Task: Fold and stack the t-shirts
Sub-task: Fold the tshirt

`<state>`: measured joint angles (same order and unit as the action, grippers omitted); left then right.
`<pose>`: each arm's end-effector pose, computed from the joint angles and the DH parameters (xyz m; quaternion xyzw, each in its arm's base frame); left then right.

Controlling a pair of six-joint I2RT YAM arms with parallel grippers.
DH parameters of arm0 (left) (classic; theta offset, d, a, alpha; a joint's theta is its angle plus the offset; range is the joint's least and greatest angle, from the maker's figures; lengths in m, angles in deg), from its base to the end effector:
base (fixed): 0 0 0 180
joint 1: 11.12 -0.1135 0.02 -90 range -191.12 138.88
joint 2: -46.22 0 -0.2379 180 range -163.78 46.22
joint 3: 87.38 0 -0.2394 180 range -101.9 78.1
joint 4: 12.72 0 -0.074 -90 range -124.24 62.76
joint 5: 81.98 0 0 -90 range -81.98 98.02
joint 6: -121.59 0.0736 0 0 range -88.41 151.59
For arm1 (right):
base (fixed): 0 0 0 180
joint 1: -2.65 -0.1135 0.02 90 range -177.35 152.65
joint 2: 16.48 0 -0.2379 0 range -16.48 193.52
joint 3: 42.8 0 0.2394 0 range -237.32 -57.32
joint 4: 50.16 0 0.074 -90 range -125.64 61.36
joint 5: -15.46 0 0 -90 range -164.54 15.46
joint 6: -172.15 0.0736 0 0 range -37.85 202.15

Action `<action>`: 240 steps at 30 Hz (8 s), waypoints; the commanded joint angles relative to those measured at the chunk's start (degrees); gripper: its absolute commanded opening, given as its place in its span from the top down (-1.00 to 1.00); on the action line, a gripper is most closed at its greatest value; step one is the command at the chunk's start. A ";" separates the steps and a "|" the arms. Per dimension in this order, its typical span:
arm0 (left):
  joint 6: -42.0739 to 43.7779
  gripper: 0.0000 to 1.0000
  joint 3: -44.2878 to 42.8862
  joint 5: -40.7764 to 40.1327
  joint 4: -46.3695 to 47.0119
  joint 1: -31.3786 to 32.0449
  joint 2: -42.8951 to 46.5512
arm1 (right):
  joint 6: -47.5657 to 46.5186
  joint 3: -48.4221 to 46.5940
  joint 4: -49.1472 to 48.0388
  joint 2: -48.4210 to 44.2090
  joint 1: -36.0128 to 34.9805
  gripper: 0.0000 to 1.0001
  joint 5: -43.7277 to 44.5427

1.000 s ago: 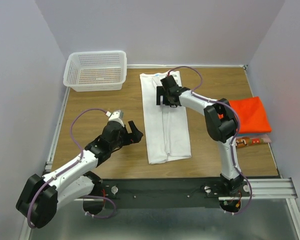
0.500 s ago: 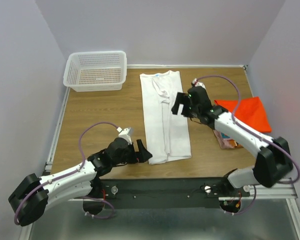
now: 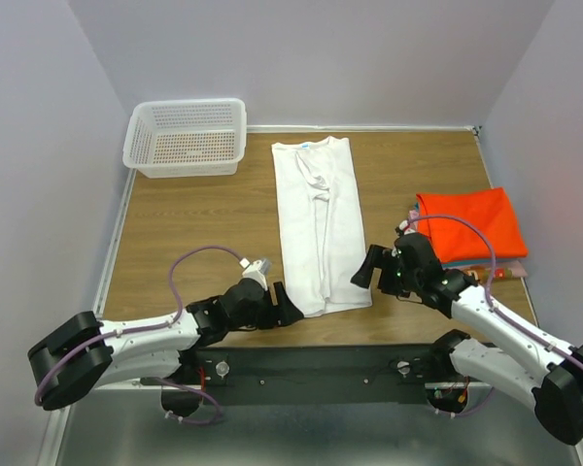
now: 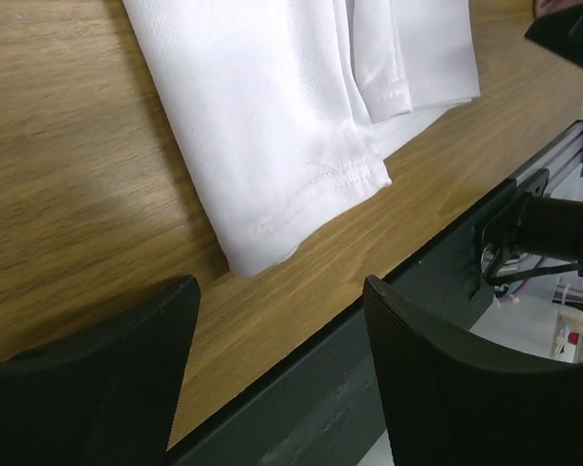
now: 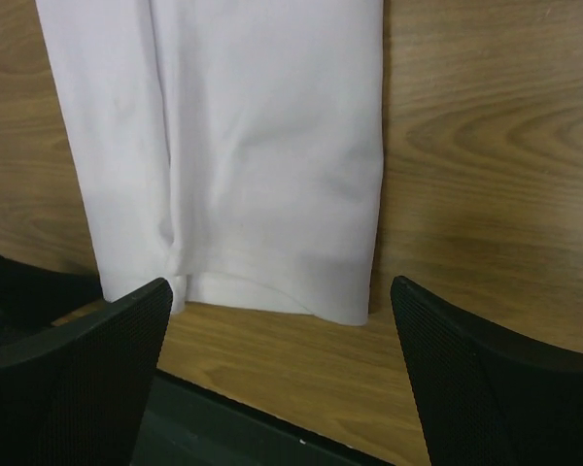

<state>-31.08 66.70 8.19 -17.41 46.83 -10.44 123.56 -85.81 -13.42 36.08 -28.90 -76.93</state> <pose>0.1141 -0.1826 0.1043 -0.0359 0.8880 -0.3989 0.2259 0.1803 0.1143 0.1560 0.0720 0.9252 0.2368 0.2877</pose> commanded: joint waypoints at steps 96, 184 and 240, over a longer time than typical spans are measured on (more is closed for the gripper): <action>30.41 1.00 -47.30 -7.99 -7.98 -25.25 -34.11 | -4.23 -37.25 -7.19 38.67 5.70 0.99 8.90; 22.42 1.00 -23.14 2.83 4.59 -23.41 -34.74 | -1.51 -16.69 -12.37 39.29 10.46 0.23 -1.48; 1.76 1.00 -11.27 -10.70 -24.14 1.37 11.22 | 6.67 -3.30 15.73 -6.59 4.92 0.99 -9.65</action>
<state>-28.92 58.66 2.04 -36.58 47.88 -0.96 130.58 -82.77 -5.29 30.68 -23.66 -88.12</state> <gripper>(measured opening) 0.007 0.009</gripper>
